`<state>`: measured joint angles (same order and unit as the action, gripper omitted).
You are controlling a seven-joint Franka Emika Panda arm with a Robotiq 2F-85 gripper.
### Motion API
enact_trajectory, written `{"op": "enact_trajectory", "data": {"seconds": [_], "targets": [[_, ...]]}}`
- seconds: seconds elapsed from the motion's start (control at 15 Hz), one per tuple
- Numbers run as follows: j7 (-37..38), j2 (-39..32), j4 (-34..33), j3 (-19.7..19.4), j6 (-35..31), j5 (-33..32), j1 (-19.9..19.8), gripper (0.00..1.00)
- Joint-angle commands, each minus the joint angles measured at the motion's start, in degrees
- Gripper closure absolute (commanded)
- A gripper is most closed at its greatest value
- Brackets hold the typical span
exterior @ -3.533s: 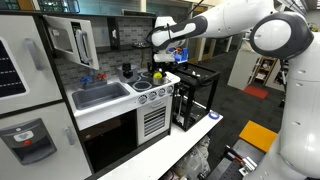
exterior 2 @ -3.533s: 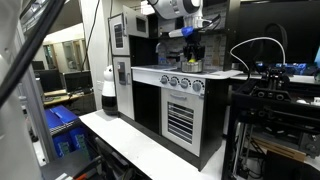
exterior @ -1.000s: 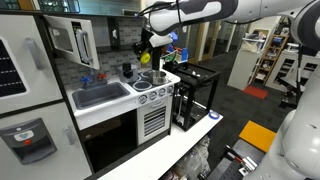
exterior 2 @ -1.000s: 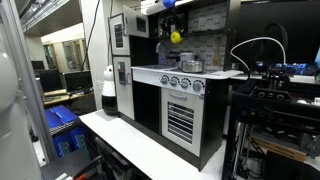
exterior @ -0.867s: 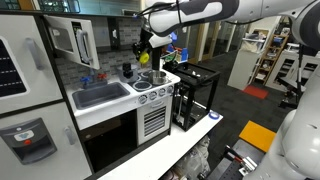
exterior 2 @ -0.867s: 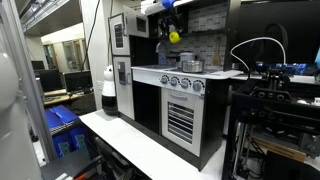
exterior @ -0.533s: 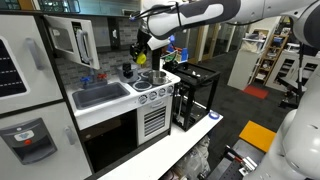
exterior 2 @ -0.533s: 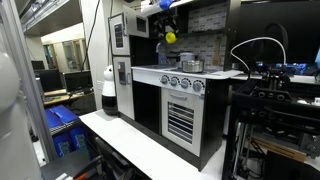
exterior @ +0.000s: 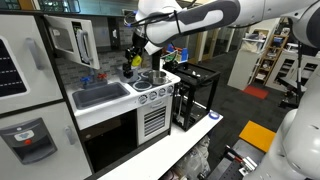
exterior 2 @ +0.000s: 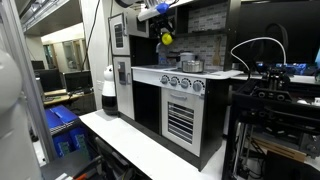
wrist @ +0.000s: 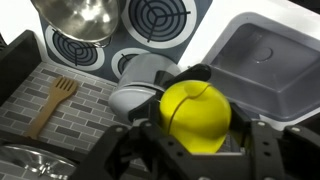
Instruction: Put the artificial fruit inside the microwave and close the door
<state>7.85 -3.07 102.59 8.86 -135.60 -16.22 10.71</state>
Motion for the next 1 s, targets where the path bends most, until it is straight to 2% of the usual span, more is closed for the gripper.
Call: {"op": "enact_trajectory", "data": {"seconds": [0.0,0.33,0.93], "targets": [[-1.0,1.1,2.3,0.3,-3.8,-3.2,0.4,0.58],[-2.2,1.6,3.6,0.8,-7.7,-6.8,1.0,0.58],[-1.5,2.6,6.1,0.5,-17.9,-18.2,1.0,0.58]]}}
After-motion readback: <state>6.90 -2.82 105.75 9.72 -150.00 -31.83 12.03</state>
